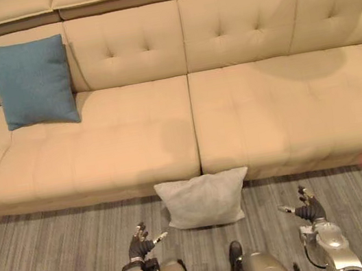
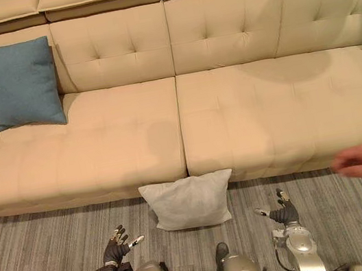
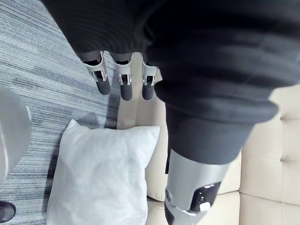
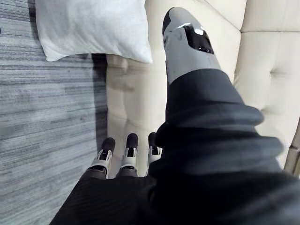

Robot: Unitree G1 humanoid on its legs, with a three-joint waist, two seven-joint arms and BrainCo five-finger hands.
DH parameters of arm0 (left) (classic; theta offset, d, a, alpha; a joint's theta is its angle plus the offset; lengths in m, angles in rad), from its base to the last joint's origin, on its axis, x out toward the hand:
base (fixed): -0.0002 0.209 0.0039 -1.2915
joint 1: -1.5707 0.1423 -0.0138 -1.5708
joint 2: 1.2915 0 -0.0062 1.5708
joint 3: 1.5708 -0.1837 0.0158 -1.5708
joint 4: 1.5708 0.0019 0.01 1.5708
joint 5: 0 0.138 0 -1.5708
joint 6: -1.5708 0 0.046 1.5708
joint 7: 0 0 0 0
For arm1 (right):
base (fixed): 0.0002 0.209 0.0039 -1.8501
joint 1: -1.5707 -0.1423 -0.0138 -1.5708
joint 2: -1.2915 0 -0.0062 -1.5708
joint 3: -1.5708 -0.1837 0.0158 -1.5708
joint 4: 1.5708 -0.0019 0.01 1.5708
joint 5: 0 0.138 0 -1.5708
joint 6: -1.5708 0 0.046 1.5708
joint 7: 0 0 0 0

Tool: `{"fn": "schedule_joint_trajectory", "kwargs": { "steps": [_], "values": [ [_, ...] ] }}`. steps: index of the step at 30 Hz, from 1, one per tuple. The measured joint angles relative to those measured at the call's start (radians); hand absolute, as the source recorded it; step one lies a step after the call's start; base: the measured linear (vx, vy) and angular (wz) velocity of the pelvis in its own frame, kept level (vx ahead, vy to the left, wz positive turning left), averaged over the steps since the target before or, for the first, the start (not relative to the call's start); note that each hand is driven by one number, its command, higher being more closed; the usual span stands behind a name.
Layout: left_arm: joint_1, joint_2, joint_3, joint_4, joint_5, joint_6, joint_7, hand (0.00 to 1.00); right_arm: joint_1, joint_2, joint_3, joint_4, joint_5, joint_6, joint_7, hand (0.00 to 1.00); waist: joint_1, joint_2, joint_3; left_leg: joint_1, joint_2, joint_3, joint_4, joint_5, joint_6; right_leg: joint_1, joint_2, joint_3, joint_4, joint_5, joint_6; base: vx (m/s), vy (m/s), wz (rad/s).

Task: Pick up cushions and gather them together orderly.

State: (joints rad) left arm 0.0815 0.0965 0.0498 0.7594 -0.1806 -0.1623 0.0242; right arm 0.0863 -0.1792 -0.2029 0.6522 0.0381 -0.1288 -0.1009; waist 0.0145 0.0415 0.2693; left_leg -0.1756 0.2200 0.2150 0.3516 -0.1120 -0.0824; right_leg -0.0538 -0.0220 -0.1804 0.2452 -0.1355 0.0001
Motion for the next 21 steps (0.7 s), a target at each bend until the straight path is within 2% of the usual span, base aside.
{"fn": "schedule_joint_trajectory", "kwargs": {
  "steps": [2,5,10,12,14,15,21],
  "values": [
    [-0.019,0.006,0.000,0.018,0.001,0.000,0.000,0.00,0.021,0.020,0.003,0.005,-0.001,0.002,-0.005,0.00,0.000,-0.024,0.000,0.011,-0.040,0.005,-0.019,0.003,-0.001,-0.005,-0.038,0.014,0.009,-0.018,0.027,0.19,0.144,0.01],
    [-0.023,0.015,0.002,0.030,0.001,0.000,0.004,0.00,-0.010,0.020,0.028,0.040,-0.002,0.002,-0.008,0.00,0.003,-0.028,0.009,-0.005,-0.068,0.035,-0.022,-0.013,0.022,-0.056,-0.069,0.043,0.038,-0.032,0.050,0.08,0.116,-0.16],
    [-0.152,0.057,0.002,0.034,-0.012,-0.001,0.046,0.00,-0.172,0.024,0.056,0.054,0.005,0.000,-0.039,0.00,0.012,-0.027,0.100,-0.211,-0.043,0.040,0.115,-0.045,0.054,-0.270,-0.069,0.077,0.171,-0.038,0.051,-0.08,0.075,-0.18],
    [-0.231,0.055,0.004,0.036,-0.046,-0.004,0.068,0.00,-0.233,0.023,0.058,0.060,0.044,-0.001,-0.067,0.00,0.021,-0.028,0.151,-0.298,-0.028,0.039,0.194,-0.077,0.061,-0.366,-0.070,0.090,0.259,-0.065,0.051,-0.18,0.051,-0.15],
    [-0.303,0.049,0.035,0.037,-0.067,-0.012,0.080,0.00,-0.302,0.022,0.065,0.079,0.079,-0.001,-0.081,0.00,0.025,-0.034,0.171,-0.424,-0.016,0.033,0.272,-0.106,0.074,-0.500,-0.070,0.100,0.343,-0.086,0.052,-0.22,0.047,-0.15],
    [-0.352,0.046,0.051,0.037,-0.085,-0.017,0.091,0.00,-0.352,0.022,0.066,0.080,0.092,0.000,-0.100,0.00,0.024,-0.032,0.193,-0.502,-0.009,0.030,0.311,-0.109,0.079,-0.578,-0.074,0.107,0.382,-0.087,0.051,-0.18,0.042,-0.08],
    [-0.509,0.025,0.083,0.026,-0.124,-0.021,0.120,0.00,-0.564,0.021,0.101,0.078,0.121,0.000,-0.153,0.00,0.023,-0.033,0.262,-0.727,0.008,0.029,0.401,-0.107,0.088,-0.811,-0.076,0.127,0.472,-0.081,0.052,-0.09,0.015,-0.08]
  ]
}}
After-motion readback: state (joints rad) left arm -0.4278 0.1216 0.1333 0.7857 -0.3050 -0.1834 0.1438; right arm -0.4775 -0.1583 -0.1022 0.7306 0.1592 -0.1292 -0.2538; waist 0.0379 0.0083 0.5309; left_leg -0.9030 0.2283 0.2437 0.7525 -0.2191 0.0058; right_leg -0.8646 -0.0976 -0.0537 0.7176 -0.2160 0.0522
